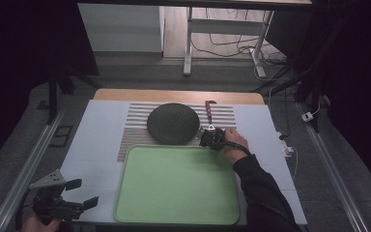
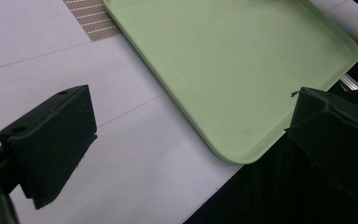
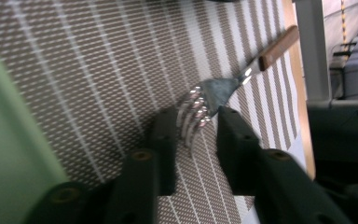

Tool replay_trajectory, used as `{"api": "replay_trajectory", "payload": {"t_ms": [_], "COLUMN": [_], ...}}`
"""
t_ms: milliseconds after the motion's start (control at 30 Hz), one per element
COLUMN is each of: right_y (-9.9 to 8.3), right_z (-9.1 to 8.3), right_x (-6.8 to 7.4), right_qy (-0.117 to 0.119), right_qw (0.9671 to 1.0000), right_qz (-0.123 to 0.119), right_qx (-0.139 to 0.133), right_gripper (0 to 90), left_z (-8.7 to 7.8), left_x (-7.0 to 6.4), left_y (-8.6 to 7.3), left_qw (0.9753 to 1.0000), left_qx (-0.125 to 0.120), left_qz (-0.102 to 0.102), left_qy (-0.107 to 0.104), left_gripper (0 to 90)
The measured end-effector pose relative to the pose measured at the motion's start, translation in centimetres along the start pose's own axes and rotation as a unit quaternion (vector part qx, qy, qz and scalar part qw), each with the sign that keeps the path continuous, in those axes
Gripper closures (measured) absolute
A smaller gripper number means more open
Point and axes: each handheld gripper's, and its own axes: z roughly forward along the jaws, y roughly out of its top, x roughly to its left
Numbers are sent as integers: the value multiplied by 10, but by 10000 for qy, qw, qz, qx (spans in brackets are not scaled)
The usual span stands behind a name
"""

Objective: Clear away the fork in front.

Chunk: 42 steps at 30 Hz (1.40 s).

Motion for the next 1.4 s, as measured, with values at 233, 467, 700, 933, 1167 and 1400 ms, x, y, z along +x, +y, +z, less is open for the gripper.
{"api": "replay_trajectory", "payload": {"t_ms": [233,467,700,933,1167,1400], "right_y": [2,2,-5,-12,-29,-43], "right_z": [-6,-15,-34,-50,-68,-82], "right_x": [4,4,-10,-16,-28,-33], "right_qy": [-300,-442,-309,-106,455,827], "right_qw": [9992,9987,9976,9920,9694,9462], "right_qz": [-234,-132,321,946,1980,2583], "right_qx": [-110,-198,-529,-830,-1377,-1763], "right_gripper": [900,900,900,900,900,900], "left_z": [0,0,0,1,3,6], "left_x": [0,-1,-4,-4,-7,-8], "left_y": [0,0,1,2,4,6], "left_qw": [10000,10000,9999,9999,9996,9993], "left_qx": [-6,-8,-49,-27,58,126], "left_qz": [5,55,121,157,240,295], "left_qy": [7,21,67,44,128,181], "left_gripper": [6,4,0,0,0,0]}}
